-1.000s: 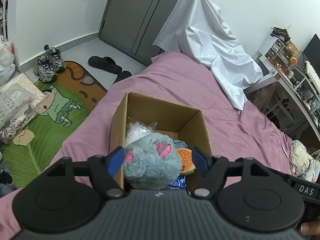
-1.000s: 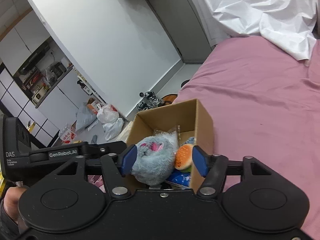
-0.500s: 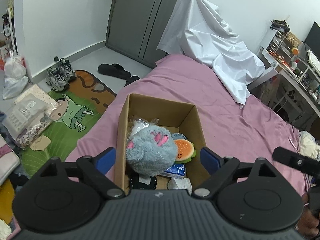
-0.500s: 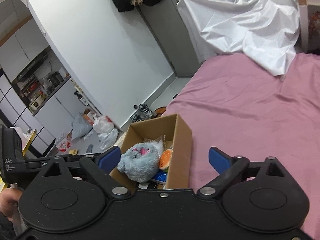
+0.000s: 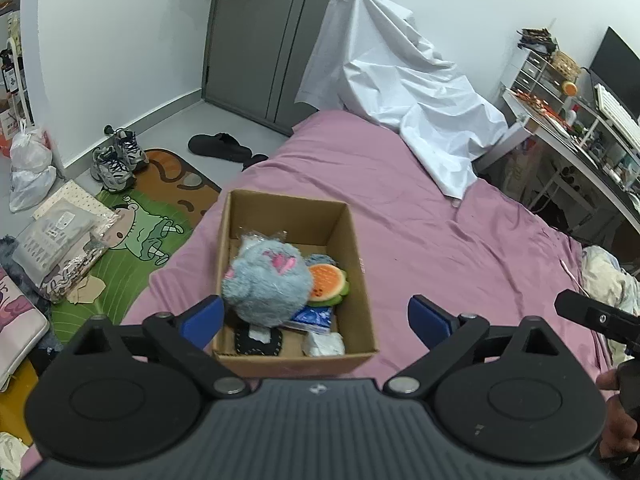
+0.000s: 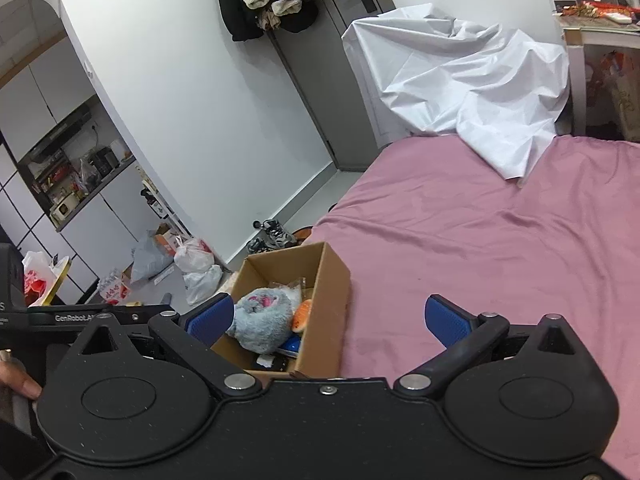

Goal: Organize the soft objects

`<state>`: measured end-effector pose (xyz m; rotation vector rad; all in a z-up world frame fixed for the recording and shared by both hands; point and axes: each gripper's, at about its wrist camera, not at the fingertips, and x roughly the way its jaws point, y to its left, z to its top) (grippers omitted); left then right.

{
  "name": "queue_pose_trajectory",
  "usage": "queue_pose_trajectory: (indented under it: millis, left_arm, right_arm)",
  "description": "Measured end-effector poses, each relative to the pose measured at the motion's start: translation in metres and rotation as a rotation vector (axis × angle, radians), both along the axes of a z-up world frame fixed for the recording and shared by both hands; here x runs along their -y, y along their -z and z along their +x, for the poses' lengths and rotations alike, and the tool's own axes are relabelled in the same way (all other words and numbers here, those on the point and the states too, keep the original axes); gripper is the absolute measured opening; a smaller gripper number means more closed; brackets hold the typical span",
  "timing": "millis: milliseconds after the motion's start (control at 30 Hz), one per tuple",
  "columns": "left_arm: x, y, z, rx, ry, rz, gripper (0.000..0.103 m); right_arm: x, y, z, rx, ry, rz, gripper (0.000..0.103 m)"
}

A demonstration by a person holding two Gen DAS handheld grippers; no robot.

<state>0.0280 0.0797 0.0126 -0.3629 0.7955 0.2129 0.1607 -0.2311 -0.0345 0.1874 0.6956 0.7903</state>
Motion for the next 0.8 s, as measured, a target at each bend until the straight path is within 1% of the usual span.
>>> queue_pose_trajectory:
  millis: [167, 600, 733, 800]
  left_arm:
    - [0.020, -0.011, -0.004, -0.001, 0.011, 0.016, 0.102]
    - [0.065, -0.032, -0.011, -0.009, 0.030, 0.047, 0.102]
    - [0.080, -0.040, -0.014, -0.008, 0.034, 0.071, 0.102]
    - [0.088, -0.045, -0.015, -0.006, 0.040, 0.103, 0.102]
  right_arm:
    - [0.020, -0.008, -0.003, 0.010, 0.011, 0.000, 0.103]
    - [0.059, -0.027, -0.011, 0.016, 0.004, -0.014, 0.103]
    - [0.067, -0.033, -0.013, 0.007, 0.006, -0.025, 0.103]
    - [0.071, -0.036, -0.013, -0.015, -0.005, -0.019, 0.103]
